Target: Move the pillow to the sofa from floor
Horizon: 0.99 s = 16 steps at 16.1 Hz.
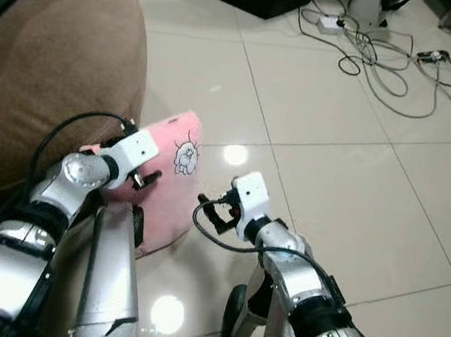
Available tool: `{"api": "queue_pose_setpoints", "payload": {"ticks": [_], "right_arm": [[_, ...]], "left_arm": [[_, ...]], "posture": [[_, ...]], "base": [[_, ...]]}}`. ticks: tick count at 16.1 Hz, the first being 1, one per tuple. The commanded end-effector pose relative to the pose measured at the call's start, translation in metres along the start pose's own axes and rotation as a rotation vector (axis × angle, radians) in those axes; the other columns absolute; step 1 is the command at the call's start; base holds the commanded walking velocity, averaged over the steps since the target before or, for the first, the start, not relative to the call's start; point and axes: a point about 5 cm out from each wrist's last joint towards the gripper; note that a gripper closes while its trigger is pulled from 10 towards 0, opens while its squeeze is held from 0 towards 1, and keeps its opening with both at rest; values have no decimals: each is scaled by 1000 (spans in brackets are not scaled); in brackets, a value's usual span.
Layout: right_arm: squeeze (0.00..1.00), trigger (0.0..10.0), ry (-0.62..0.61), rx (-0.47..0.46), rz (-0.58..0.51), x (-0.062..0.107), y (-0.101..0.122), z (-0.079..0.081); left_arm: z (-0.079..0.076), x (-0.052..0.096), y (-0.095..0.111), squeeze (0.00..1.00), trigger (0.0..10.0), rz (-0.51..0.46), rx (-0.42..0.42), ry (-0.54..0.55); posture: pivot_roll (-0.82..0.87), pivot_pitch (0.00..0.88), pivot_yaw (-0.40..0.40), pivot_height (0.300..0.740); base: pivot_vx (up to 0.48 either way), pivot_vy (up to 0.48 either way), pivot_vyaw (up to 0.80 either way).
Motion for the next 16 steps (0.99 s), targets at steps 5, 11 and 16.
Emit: {"api": "queue_pose_setpoints", "payload": {"ticks": [5,11,16], "right_arm": [[0,10000,-22,-22,34,9,-11,-2],[0,10000,-16,-18,35,11,-11,-1],[0,10000,-15,-8,31,17,-10,-2]], "left_arm": [[31,4,21,0,10000,-32,-35,91],[10,-4,5,0,10000,89,-100,34],[-6,-8,-13,0,10000,215,-164,51]], "posture": [[203,255,-152,437],[208,242,-158,437],[174,264,-169,437]], "base": [[0,0,0],[0,0,0],[0,0,0]]}}
Point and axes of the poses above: a point about 5 cm out from each wrist's last joint towards the gripper, its own x axis pointing back from the gripper into the wrist, its own y axis along the axis of the wrist's last joint, z = x × y, and after that the axes turned 1 degree about x, right-handed
